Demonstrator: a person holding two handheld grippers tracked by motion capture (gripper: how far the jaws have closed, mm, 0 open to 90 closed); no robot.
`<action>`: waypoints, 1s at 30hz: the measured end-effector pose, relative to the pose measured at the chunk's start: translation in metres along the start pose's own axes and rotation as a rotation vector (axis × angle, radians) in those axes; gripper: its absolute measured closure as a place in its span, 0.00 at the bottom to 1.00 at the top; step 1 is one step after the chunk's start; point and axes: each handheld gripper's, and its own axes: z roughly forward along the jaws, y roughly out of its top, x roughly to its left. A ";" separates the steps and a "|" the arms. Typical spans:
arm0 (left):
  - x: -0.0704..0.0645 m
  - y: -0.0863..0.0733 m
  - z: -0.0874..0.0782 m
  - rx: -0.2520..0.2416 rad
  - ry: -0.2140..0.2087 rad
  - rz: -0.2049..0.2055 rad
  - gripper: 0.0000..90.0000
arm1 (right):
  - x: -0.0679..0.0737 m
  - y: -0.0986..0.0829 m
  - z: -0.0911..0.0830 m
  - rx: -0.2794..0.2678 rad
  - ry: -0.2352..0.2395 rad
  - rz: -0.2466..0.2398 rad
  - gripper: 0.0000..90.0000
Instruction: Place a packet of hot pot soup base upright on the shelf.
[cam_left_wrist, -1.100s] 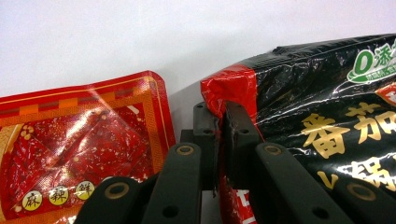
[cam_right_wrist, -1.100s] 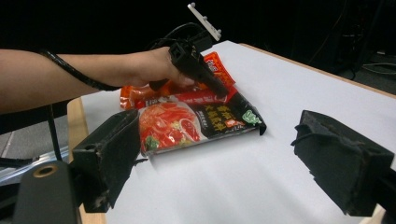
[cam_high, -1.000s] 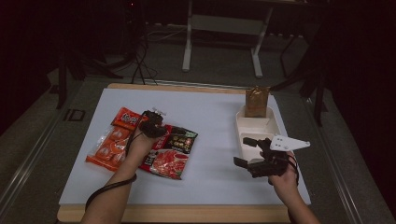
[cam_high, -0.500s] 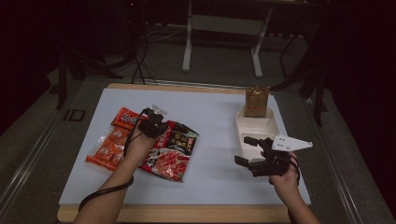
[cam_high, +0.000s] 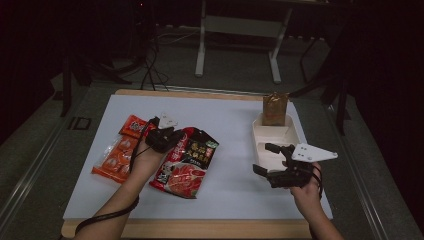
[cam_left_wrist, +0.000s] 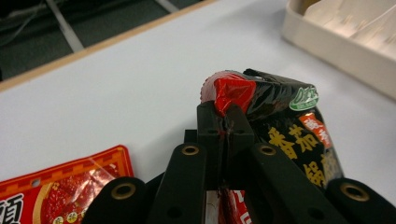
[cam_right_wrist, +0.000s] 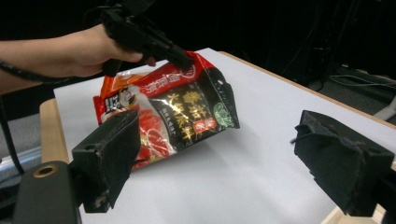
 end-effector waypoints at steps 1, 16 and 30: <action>-0.002 0.000 -0.003 -0.008 -0.001 0.004 0.99 | 0.000 0.000 -0.001 -0.007 0.009 0.009 0.16; -0.035 0.004 -0.046 -0.180 -0.104 0.051 0.99 | 0.008 0.003 0.007 0.021 -0.003 0.034 0.16; -0.059 0.023 -0.061 -0.384 -0.257 0.005 0.99 | 0.013 0.011 0.022 0.011 0.030 0.065 0.20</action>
